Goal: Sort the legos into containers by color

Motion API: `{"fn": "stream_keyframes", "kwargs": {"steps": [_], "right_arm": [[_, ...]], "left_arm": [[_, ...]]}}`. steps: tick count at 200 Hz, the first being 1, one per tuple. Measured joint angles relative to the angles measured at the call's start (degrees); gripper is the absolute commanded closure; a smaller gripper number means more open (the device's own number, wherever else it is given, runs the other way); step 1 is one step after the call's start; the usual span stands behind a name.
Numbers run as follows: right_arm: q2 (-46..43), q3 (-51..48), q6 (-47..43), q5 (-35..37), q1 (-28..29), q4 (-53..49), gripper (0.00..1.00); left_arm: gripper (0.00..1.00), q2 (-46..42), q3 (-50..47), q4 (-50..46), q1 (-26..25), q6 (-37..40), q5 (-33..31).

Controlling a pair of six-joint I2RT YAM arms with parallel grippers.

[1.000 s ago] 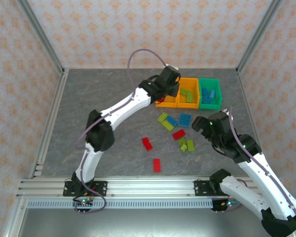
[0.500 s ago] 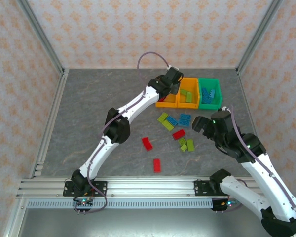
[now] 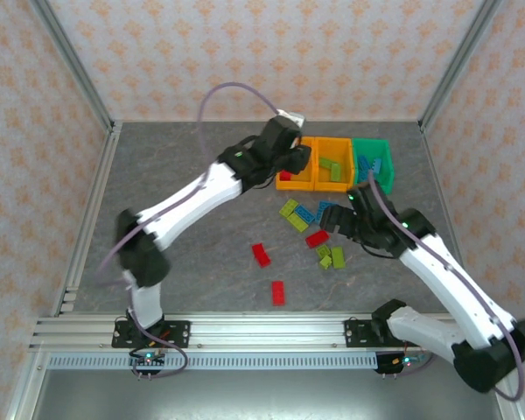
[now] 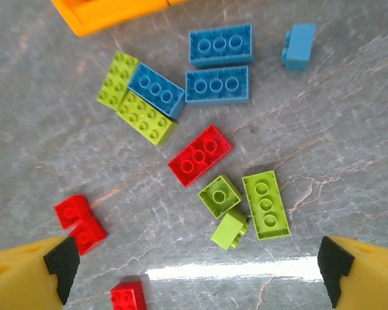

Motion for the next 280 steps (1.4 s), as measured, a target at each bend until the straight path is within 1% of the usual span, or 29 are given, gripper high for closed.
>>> {"fn": "stream_keyframes", "kwargs": {"steps": [25,37,46,79,92,111,126,140,155,185,203,253,280], "right_arm": [[9.4,0.37,0.0,-0.63,0.0,3.23,0.11],[14.36,1.73,0.37,-0.83,0.0,4.57,0.14],[18.03,3.13,0.63,-0.98,0.0,5.92,0.15],[30.97,10.19,2.43,-2.67,0.72,10.34,0.17],[36.68,14.84,3.19,-2.6,1.95,10.95,0.21],[44.41,21.99,4.55,-2.19,3.8,11.91,0.32],[48.87,26.05,6.08,-2.23,4.55,12.31,0.33],[51.23,27.54,7.39,-2.21,4.74,13.07,0.34],[52.63,28.09,8.28,-2.23,4.74,13.05,0.36],[56.43,30.34,9.09,-2.23,4.74,13.16,0.38],[58.25,31.08,9.31,-1.99,4.74,13.05,0.38],[58.95,32.35,10.47,-1.99,4.76,13.03,0.33],[61.75,36.59,8.55,-2.05,5.16,12.17,0.34]], "left_arm": [[0.44,-18.18,-13.2,4.02,-0.33,3.61,2.56],[0.41,-24.39,-18.47,4.42,-0.07,6.25,3.89],[0.38,-28.3,-21.94,3.89,-0.04,8.55,5.01],[0.16,-34.8,-29.94,-0.94,-0.04,16.76,9.86],[0.09,-36.7,-32.85,-2.69,-0.04,19.78,11.04],[0.04,-40.06,-37.2,-4.22,-0.04,24.04,11.54],[0.02,-43.04,-40.48,-4.55,-0.04,27.45,11.32],[0.01,-45.55,-43.43,-4.13,-0.04,30.34,10.58],[0.0,-46.77,-45.31,-4.13,-0.04,32.89,9.49],[0.0,-45.88,-45.92,-4.2,-0.04,36.0,8.41],[0.0,-44.94,-45.92,-4.44,-0.04,36.68,8.41],[0.0,-42.16,-45.92,-5.51,-0.04,37.7,8.44],[0.0,-42.23,-45.92,-5.55,-0.04,38.05,8.41]]}}
